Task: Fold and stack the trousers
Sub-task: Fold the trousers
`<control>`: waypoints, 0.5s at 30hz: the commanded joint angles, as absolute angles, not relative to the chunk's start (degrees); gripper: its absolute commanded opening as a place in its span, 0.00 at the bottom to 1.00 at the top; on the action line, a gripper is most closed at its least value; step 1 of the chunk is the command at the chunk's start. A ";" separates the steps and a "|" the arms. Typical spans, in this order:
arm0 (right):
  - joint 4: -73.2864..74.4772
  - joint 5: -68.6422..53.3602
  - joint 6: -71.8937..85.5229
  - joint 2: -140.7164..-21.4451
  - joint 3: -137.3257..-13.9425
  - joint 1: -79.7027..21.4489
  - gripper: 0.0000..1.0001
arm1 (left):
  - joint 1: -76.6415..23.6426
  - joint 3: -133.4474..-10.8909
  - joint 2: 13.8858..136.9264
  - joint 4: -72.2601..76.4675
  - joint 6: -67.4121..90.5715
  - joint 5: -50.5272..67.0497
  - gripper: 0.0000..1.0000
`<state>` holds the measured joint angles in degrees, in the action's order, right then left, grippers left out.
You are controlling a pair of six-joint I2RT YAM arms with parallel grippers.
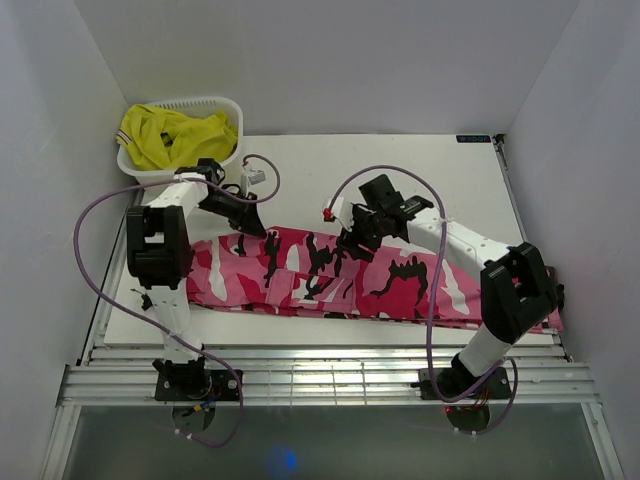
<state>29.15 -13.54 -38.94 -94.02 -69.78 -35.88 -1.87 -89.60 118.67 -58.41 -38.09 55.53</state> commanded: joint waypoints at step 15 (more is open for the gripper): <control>31.90 -24.96 -33.05 -104.06 -84.29 -34.98 0.77 | -3.25 -72.60 93.52 -40.62 -41.22 48.78 0.59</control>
<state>30.72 -21.21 -35.46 -103.88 -81.78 -35.31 -3.11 -71.96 101.86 -48.90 -40.27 48.60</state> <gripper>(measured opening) 0.760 0.576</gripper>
